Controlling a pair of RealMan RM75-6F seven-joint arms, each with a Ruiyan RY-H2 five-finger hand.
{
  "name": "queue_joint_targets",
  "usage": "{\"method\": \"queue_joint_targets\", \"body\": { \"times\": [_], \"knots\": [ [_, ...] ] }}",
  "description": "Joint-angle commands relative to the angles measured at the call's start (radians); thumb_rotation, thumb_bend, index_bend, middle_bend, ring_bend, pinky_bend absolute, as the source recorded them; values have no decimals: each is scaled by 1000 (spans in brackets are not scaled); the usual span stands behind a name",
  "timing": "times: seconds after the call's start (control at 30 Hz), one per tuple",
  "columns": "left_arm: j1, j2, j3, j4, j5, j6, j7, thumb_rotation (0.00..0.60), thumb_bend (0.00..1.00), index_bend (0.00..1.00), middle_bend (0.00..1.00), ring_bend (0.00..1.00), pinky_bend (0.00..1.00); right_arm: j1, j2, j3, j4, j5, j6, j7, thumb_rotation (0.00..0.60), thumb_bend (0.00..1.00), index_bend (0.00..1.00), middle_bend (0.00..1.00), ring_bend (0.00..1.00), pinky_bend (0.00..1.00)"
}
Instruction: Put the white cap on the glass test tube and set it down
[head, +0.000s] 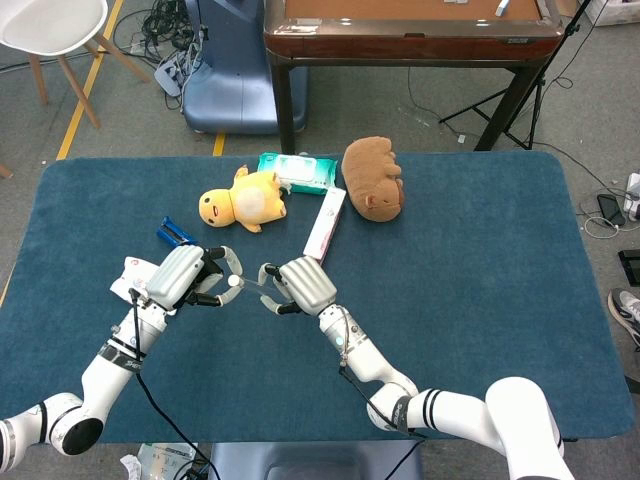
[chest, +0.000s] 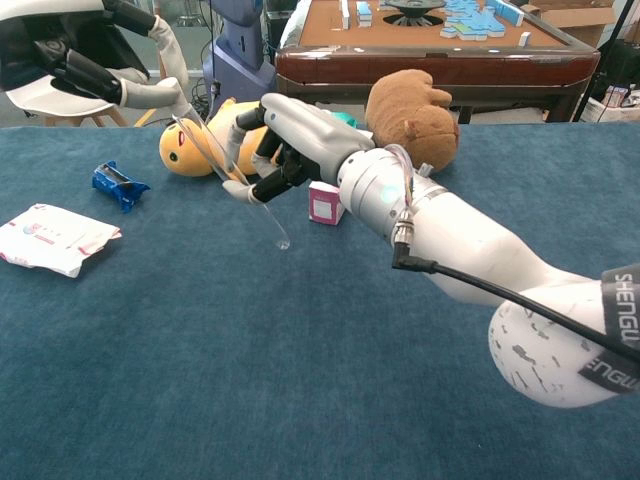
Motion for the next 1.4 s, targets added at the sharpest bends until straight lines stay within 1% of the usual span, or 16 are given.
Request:
{"method": "queue_joint_targets", "body": {
  "times": [0.03, 0.4, 1.13, 1.2, 1.3, 1.4],
  "knots": [
    [1, -3, -1, 0, -4, -1, -9, 600, 289, 539, 1000, 1000, 1000, 0, -1, 0, 0, -1, 2, 1, 600, 630, 657, 877, 1000, 1000],
    [11, -4, -7, 1, -19, -8, -66, 600, 290, 538, 1000, 1000, 1000, -1, -12, 2, 6, -8, 16, 27, 600, 630, 657, 877, 1000, 1000],
    [11, -28, -2, 29, 4, 0, -70, 600, 289, 537, 1000, 1000, 1000, -1, -10, 21, -19, 11, 14, 40, 600, 630, 657, 877, 1000, 1000],
    [11, -26, 0, 29, 6, -3, -69, 600, 289, 527, 1000, 1000, 1000, -2, -7, 18, -20, 11, 10, 38, 600, 630, 658, 877, 1000, 1000],
    [9, -18, 3, 27, 11, -13, -71, 600, 289, 473, 1000, 1000, 1000, -2, -5, 14, -21, 14, 3, 30, 600, 630, 660, 877, 1000, 1000],
    [7, -8, 6, 25, 18, -22, -70, 600, 289, 391, 1000, 1000, 1000, -2, 2, 10, -25, 16, -5, 22, 600, 631, 663, 877, 1000, 1000]
  ]
}}
